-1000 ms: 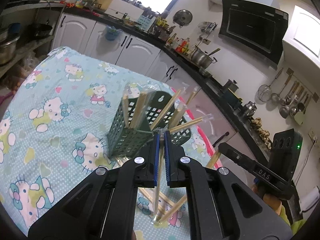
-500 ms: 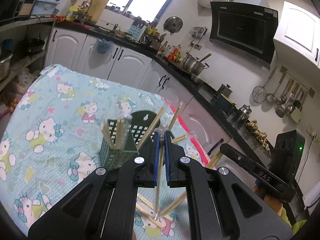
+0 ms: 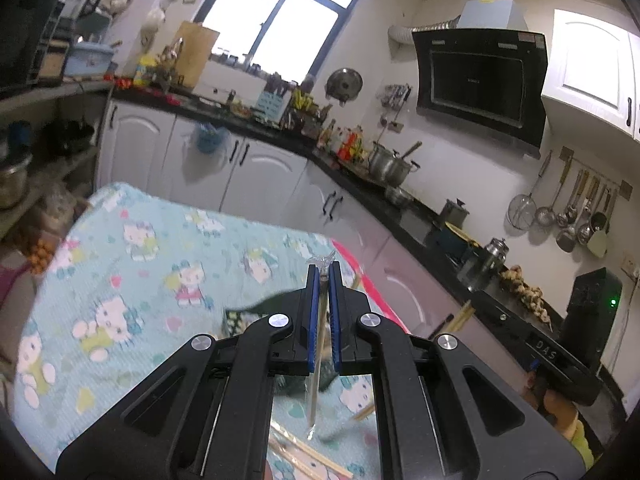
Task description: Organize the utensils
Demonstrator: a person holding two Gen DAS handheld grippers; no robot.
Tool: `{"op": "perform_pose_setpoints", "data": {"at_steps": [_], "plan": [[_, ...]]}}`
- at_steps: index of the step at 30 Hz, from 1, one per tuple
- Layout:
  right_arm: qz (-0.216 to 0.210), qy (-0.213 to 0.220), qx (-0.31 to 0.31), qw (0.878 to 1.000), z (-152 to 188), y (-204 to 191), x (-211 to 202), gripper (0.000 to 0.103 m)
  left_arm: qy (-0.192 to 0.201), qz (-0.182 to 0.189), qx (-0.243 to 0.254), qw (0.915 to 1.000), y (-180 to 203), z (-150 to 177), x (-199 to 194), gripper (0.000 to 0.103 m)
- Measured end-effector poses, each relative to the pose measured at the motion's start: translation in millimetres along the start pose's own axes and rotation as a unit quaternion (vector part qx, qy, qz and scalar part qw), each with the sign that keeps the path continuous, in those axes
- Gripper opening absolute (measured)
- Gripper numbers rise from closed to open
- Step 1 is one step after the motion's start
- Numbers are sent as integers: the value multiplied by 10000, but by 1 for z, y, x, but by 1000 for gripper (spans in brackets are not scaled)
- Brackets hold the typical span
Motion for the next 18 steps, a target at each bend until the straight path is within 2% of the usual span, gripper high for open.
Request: {"op": "perform_pose_setpoints", "data": {"at_steps": [18], "plan": [[330, 765, -216, 9963, -58, 6, -26, 6, 729, -267, 107, 9969, -2, -62, -26, 2]]}}
Point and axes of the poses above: each gripper's, at about its wrist camera, not at the fingertips, and x roughly the way its jaws point, y to its right, z to its underside, the point moved 10 cm from there along x, roughly the way its jaws point, and after that the axes turned 13 degrees about -y, right-handed, at the moved point
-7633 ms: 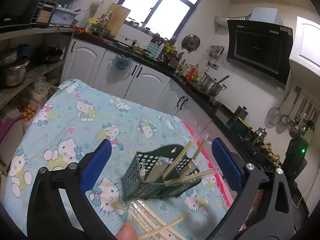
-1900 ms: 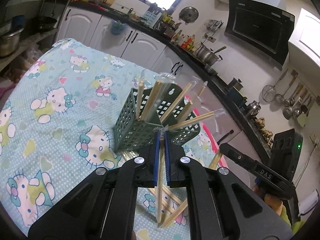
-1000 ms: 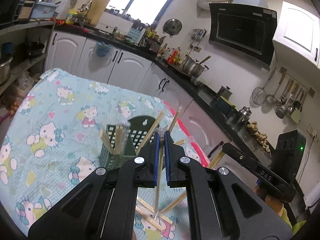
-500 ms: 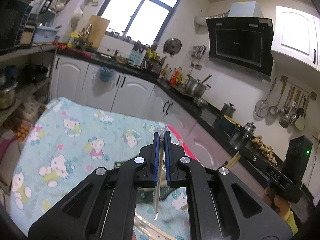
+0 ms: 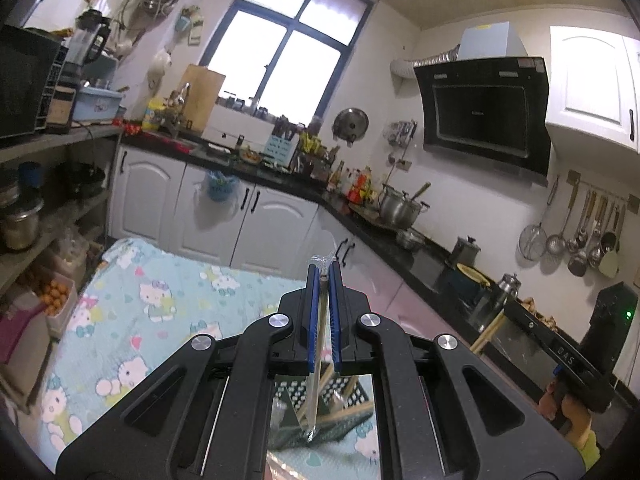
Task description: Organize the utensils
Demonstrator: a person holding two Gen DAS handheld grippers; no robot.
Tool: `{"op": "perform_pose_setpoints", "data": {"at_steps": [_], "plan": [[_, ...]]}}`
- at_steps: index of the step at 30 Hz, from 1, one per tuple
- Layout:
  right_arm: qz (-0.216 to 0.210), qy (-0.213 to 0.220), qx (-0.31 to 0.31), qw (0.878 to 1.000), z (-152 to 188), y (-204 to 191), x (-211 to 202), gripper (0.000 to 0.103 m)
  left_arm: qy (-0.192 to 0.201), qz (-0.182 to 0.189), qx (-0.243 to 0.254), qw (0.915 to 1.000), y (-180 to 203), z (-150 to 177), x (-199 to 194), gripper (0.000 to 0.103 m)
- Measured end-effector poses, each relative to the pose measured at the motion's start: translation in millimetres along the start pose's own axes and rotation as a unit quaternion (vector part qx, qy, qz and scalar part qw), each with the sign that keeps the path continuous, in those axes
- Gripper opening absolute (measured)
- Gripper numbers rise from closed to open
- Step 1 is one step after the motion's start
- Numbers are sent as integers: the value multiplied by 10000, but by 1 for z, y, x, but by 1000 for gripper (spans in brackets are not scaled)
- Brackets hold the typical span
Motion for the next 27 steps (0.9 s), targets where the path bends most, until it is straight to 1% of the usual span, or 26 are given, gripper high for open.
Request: {"op": "perform_pose_setpoints", "data": {"at_steps": [6, 12, 20, 27], "plan": [[8, 318, -30, 9995, -15, 1, 1, 6, 201, -20, 25, 9998, 0, -10, 4, 2], [-13, 434, 39, 9990, -18, 5, 11, 6, 298, -175, 65, 9994, -4, -11, 13, 2], [73, 318, 38, 9995, -5, 6, 36, 6, 355, -271, 62, 9990, -10, -1, 27, 2], [102, 190, 80, 9997, 10, 8, 54, 6, 226, -345, -10, 9991, -20, 14, 43, 3]]}}
Point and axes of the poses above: each gripper's, at about its wrist camera, not at the fingertips, and x roughly the way its jaws point, y to its right, z to its underside, the point moved 10 cm from there along x, roughly the way its jaws point, and after that the axes turned 13 degrees about -y, right-handed, at the moved point
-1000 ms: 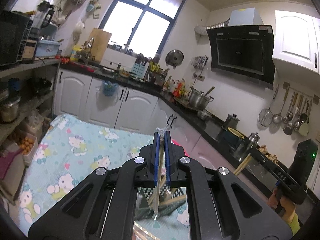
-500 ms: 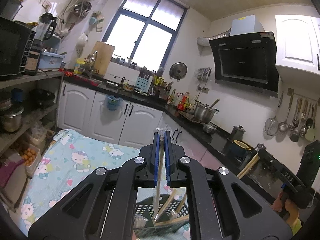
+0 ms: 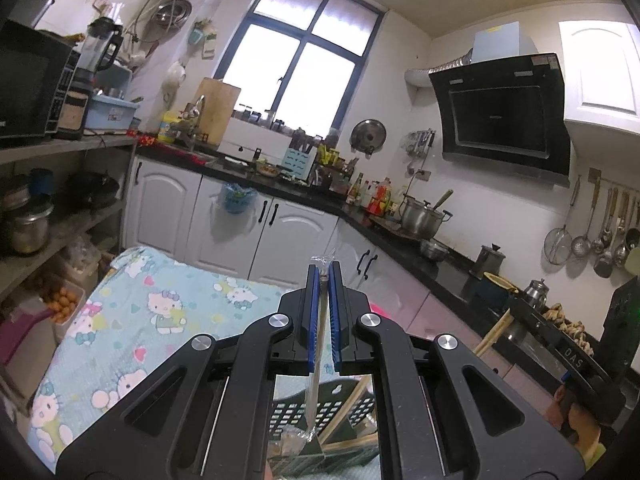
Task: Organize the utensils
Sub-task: 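Open both tools to drop the chopsticks into the green caddy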
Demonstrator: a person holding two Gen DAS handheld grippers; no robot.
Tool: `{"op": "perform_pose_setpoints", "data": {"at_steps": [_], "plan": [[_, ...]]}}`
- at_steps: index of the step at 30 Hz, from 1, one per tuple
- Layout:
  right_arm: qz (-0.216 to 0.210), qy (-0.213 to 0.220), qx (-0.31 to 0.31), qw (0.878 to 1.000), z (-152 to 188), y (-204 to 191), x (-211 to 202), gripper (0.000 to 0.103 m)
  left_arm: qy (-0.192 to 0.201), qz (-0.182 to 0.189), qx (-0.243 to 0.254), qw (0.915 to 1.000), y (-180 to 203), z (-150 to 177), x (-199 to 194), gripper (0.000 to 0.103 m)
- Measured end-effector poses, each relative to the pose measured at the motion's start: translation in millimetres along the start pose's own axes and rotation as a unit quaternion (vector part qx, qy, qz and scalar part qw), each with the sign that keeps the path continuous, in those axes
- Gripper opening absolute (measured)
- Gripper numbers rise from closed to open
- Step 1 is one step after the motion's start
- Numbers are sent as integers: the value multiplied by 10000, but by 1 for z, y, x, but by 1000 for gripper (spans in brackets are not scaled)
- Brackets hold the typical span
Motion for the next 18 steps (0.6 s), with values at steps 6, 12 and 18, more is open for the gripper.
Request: {"op": "perform_pose_setpoints", "data": {"at_steps": [6, 12, 18], "plan": [[47, -151, 53, 9999, 13, 1, 13, 6, -103, -3, -7, 9999, -4, 11, 10, 3], [54, -370, 133, 9992, 25, 2, 24, 7, -227, 41, -56, 9997, -8, 20, 15, 6], [59, -525, 263, 9983, 37, 8, 27, 29, -355, 54, -135, 9993, -12, 27, 13, 27]]}}
Point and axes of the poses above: each gripper's, at about its wrist camera, not at the fingertips, and x roughly the way its jaws point, y to its right, z to its underside, the point moved 10 cm from there along x, roughly the way its jaws point, and after that the axes turned 13 degrees about -y, right-handed, at the moved point
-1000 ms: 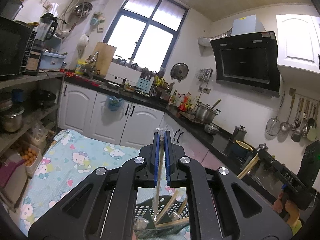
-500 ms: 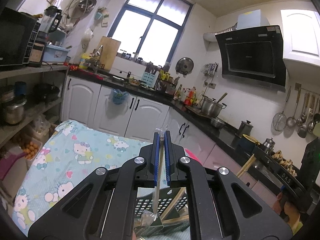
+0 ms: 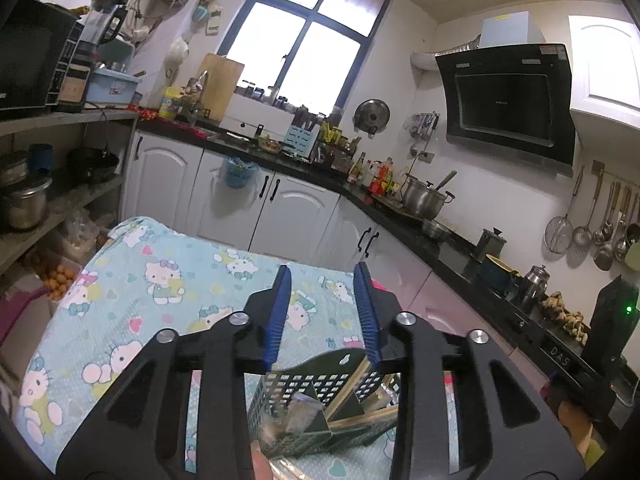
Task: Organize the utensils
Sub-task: 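Open both tools to drop the chopsticks into the green caddy, then lower both open tools toward the remaining chopsticks beside the caddy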
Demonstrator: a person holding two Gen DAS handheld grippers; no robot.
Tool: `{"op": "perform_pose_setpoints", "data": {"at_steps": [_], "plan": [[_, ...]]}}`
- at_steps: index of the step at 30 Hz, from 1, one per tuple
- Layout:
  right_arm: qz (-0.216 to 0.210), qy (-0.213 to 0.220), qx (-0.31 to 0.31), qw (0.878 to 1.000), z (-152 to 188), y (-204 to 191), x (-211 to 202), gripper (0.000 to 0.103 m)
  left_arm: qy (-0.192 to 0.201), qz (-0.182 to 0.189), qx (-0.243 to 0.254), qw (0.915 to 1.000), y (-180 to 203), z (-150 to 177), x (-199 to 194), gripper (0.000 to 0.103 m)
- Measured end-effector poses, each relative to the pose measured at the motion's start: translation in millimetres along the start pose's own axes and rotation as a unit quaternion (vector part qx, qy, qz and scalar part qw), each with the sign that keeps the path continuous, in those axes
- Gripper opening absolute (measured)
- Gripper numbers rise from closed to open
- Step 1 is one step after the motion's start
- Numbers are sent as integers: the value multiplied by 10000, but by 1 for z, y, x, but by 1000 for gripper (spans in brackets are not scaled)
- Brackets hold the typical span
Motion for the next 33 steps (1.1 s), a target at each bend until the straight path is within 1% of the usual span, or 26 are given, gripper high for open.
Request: {"op": "perform_pose_setpoints", "data": {"at_steps": [1, 3, 4, 6, 8, 12, 18, 23, 27, 30, 33], "plan": [[8, -11, -1, 10000, 1, -1, -1, 29, -11, -2, -16, 10000, -1, 1, -2, 29], [3, -49, 22, 10000, 3, 0, -2, 29, -31, 15, -58, 10000, -4, 3, -5, 40], [6, -57, 40, 10000, 4, 1, -4, 30, -33, 24, -90, 10000, -5, 4, -7, 43], [-7, -92, 42, 9999, 6, 2, -6, 31, -41, 30, -131, 9999, -8, 6, -11, 56], [5, -110, 27, 9999, 8, 3, -11, 33, -53, 17, -193, 9998, -12, 8, -16, 64], [10, -181, 23, 9998, 17, 4, -19, 35, -87, -4, -349, 9994, -20, 17, -28, 80], [-29, -379, -27, 9993, 39, 2, -27, 35, -184, -21, -541, 9984, -30, 37, -42, 84], [-76, -520, -152, 9985, 56, -6, -32, 35, -290, -13, -608, 9977, -32, 57, -50, 89], [-120, -638, -242, 9976, 68, -12, -35, 35, -463, -28, -541, 9975, -28, 75, -48, 92], [-141, -761, -357, 9964, 79, -17, -35, 36, -621, -12, -491, 9969, -26, 88, -45, 92], [-162, -896, -432, 9949, 91, -22, -35, 40, -760, -15, -454, 9961, -24, 100, -43, 92]]}}
Point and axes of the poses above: each gripper's, at about its wrist camera, not at the fingertips, and x roughly the way its jaws point, y to its right, z to its underside, the point moved 10 cm from there along x, roughly the way its jaws point, and after that the axes turned 13 degrees about -y, right-handed, at the moved point
